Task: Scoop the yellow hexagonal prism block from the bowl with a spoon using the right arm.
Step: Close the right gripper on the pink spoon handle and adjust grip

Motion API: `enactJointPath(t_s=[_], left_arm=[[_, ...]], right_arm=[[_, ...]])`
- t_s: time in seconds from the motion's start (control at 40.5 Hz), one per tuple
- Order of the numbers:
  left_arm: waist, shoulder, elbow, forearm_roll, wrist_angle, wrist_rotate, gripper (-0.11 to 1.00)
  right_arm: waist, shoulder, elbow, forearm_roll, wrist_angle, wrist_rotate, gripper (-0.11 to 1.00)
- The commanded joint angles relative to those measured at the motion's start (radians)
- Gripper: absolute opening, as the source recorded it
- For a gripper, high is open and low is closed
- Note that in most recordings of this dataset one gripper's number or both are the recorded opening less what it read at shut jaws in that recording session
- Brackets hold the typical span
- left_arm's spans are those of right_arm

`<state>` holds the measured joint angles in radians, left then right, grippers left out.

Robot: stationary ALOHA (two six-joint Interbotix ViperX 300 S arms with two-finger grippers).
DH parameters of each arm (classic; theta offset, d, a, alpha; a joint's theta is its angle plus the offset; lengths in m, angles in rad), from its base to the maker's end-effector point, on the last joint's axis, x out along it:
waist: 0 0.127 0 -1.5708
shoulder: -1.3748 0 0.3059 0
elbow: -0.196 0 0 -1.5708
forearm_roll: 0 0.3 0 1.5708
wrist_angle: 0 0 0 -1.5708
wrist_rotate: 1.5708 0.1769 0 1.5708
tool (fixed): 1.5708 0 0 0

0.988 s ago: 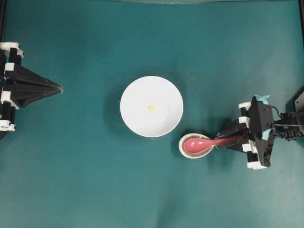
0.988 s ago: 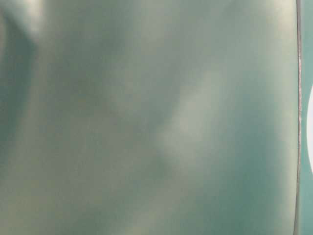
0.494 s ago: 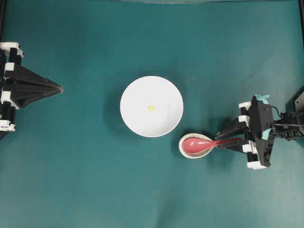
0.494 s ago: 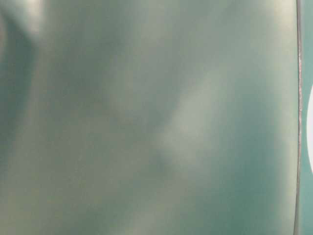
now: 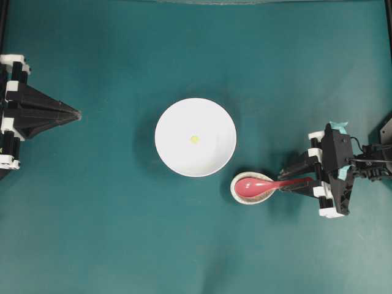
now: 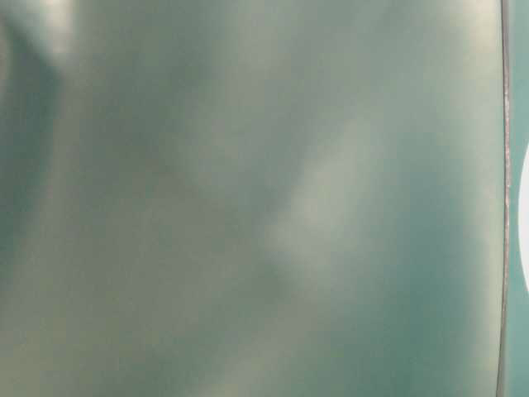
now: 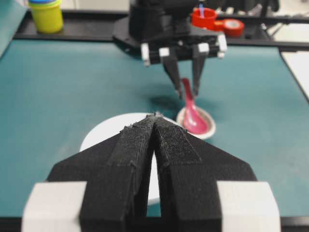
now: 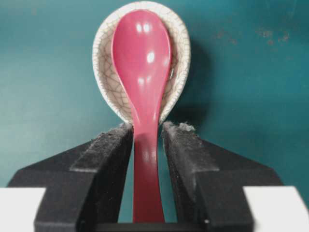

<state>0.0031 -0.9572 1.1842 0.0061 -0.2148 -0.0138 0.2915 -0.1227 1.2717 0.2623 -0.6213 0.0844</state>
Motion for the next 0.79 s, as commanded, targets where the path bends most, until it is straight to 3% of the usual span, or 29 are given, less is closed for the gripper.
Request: enactJointPath(t_s=[0.0, 0.198, 0.766], left_arm=[[0.002, 0.008, -0.020, 0.003, -0.008, -0.002, -0.01], [0.002, 0.008, -0.021, 0.003, -0.008, -0.002, -0.01], [0.002, 0.008, -0.020, 0.003, -0.009, -0.002, -0.01]], right_arm=[[-0.002, -0.014, -0.008, 0.006, -0.005, 0.005, 0.42], [-0.002, -0.012, -0.008, 0.011, -0.005, 0.005, 0.51], [-0.002, 0.031, -0.002, 0.011, -0.008, 0.005, 0.51]])
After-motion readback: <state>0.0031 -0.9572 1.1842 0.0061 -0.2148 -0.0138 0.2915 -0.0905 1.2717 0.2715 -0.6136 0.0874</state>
